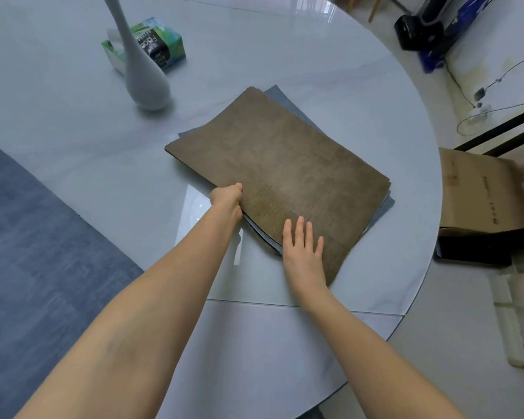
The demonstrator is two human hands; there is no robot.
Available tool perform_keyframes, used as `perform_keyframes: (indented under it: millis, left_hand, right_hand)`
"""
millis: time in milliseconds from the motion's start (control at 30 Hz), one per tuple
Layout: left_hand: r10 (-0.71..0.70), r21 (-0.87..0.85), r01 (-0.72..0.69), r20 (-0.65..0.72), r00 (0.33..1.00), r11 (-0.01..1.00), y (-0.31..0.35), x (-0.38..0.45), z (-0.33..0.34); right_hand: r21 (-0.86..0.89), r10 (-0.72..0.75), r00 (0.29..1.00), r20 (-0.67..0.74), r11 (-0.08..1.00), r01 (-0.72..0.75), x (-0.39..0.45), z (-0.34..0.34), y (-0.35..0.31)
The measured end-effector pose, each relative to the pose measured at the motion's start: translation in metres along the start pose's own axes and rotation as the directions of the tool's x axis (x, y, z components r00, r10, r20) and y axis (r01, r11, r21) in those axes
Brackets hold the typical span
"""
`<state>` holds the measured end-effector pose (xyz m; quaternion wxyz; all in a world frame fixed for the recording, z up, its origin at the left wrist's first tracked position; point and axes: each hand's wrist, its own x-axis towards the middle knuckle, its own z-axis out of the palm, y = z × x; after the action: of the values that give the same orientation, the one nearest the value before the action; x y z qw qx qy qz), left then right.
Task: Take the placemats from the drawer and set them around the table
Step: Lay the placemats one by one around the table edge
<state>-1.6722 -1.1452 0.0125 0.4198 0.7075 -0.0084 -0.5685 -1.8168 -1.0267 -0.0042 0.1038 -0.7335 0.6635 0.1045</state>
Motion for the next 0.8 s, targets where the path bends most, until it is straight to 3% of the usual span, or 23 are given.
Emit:
perform_keyframes:
  millis: [67, 267, 467, 600, 800]
  left_hand:
    - [0.012, -0.005, -0.012, 0.009, 1.000, 1.000, 0.000, 0.002, 0.003]
    - [-0.015, -0.243, 0.032, 0.073, 0.997, 0.970, 0.017, 0.009, 0.044]
    - [-0.083, -0.377, 0.075, -0.003, 0.997, 0.923, 0.013, 0.015, 0.105]
    - [-0.054, -0.483, 0.057, 0.020, 0.998, 0.874, 0.030, 0.021, 0.138]
    - [0.031, -0.329, -0.022, 0.020, 0.999, 0.944, 0.077, 0.051, 0.156]
  right_hand:
    - [-0.023, -0.055, 0.996, 0.074, 0.998, 0.057, 0.009, -0.008, 0.011]
    - [-0.116, -0.111, 0.993, 0.027, 0.987, 0.114, 0.069, -0.045, 0.063]
    - [-0.177, -0.047, 0.999, 0.026, 0.983, 0.051, 0.139, -0.074, 0.112]
    - [-0.188, -0.101, 0.995, 0.008, 0.977, 0.101, 0.189, -0.084, 0.135]
    - [-0.123, -0.153, 0.988, -0.014, 0.981, 0.150, 0.258, -0.097, 0.129]
